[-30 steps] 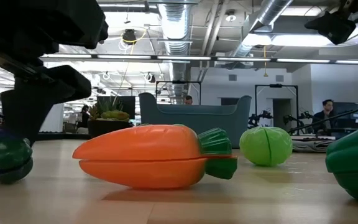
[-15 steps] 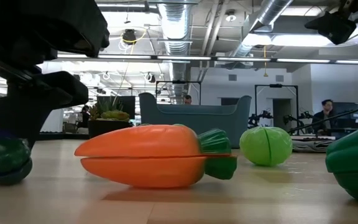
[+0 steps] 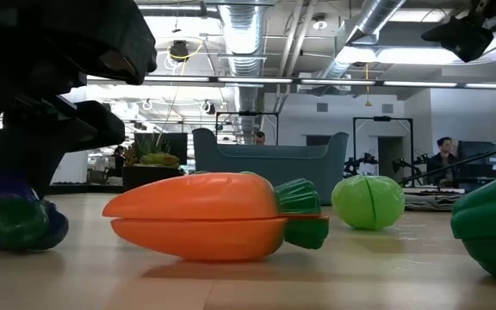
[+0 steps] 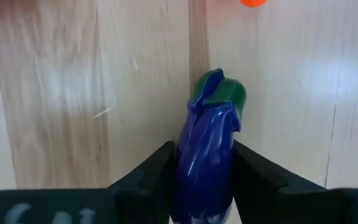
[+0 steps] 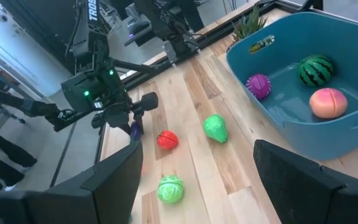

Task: Pick and placing Produce into tupperware
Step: Put the eggplant into the blue bin

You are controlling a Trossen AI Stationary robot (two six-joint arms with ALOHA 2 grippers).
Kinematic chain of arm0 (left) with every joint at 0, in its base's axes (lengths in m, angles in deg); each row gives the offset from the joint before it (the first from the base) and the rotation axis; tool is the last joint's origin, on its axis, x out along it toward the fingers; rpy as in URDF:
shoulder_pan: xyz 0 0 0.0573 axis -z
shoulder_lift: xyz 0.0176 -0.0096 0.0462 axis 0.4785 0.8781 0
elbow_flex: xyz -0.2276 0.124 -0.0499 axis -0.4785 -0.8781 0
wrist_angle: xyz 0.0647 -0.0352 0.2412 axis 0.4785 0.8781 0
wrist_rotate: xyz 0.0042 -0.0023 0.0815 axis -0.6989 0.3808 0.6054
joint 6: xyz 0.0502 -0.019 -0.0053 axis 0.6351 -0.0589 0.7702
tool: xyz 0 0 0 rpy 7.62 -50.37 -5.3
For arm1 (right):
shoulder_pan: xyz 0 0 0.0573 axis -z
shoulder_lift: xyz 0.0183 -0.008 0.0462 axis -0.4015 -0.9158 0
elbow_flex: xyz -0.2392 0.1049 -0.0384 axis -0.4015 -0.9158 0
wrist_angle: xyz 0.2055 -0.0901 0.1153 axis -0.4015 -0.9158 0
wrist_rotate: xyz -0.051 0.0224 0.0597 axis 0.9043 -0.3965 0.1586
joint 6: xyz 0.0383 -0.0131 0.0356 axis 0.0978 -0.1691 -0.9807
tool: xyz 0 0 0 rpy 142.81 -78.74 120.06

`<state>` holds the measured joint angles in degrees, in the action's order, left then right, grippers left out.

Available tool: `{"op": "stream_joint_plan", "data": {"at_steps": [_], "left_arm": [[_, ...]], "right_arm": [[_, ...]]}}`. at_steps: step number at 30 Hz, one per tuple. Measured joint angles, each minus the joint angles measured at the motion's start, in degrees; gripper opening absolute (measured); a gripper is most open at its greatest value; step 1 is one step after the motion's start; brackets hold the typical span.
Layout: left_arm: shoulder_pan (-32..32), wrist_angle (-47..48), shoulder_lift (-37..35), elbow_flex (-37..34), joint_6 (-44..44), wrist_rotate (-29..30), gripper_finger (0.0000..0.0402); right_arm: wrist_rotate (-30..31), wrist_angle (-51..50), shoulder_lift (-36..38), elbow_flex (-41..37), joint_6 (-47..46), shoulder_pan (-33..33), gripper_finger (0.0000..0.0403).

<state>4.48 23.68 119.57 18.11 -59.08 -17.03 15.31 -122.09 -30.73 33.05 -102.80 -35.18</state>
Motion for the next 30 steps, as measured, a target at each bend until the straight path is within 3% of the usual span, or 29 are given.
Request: {"op": "stream_joint_plan", "data": {"at_steps": [16,23,30], "left_arm": [[-3.0,6.4,0.2,6.7,2.8,1.7,0.0129],[-3.4,9.5,-0.8,10.7,2.9,7.3,0.0130],[-6.0,10.0,-7.0,11.0,1.5,14.5,0.0130]], "right_arm": [[0.5,0.0,0.0,0.0,0.3,0.0,0.0329],[0.5,0.0,0.0,0.0,0.4,0.0,0.0329],[0.5,0.0,0.0,0.0,0.4,0.0,0.0329]]}}
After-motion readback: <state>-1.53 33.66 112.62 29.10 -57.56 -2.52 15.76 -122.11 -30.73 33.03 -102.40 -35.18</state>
